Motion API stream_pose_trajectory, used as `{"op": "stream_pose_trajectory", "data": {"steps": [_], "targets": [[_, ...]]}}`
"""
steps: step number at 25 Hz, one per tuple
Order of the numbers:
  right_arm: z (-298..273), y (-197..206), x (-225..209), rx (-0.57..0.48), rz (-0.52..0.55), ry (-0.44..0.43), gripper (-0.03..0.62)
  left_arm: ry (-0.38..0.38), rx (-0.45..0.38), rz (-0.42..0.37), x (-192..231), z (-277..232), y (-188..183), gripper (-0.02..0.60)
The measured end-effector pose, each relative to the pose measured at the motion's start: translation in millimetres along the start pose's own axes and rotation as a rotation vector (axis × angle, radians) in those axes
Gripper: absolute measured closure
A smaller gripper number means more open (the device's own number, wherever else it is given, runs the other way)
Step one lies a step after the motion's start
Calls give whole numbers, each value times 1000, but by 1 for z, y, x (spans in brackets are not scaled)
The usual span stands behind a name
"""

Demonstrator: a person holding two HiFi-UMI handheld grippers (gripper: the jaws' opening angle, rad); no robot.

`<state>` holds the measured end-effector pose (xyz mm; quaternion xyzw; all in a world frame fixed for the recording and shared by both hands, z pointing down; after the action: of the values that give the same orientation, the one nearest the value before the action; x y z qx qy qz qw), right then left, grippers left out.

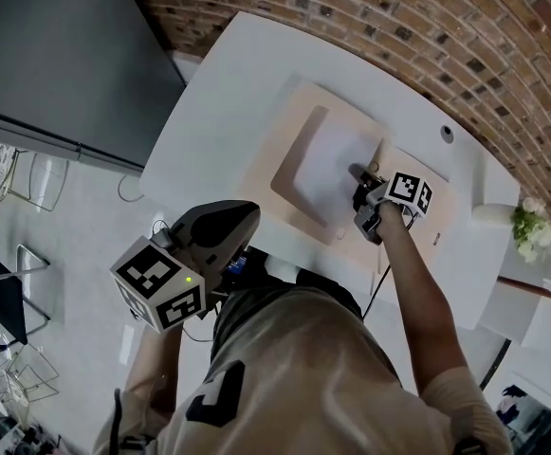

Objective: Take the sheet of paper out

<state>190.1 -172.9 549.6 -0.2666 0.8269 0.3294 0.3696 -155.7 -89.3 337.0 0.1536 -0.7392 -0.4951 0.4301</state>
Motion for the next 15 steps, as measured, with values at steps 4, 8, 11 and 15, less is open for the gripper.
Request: {"op": "stream_pose_trajectory", "data": {"steps": [4, 8, 11, 15], "targets": [[6, 0, -4, -12, -9, -4, 569, 13, 10, -7, -4, -3, 1, 568], [13, 1, -8, -23, -23, -4, 569, 33, 21, -16, -11, -9, 2, 568], [17, 0, -11, -27, -26, -5, 569, 40, 22, -20, -15, -13, 2, 568], [25, -2, -15, -38, -25, -7, 569, 49, 28, -25, -19, -15, 4, 568]]}}
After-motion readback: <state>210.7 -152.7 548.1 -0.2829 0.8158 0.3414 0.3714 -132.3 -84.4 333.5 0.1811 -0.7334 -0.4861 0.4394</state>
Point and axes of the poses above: the fingertips, and each gripper's own axes: z backward along the fingers, x to its left, y out of its underside, the point moved 9 cm from there along z, backward along the fingers, and after that the axes turned 13 degrees about -x, right-handed, at the moved point
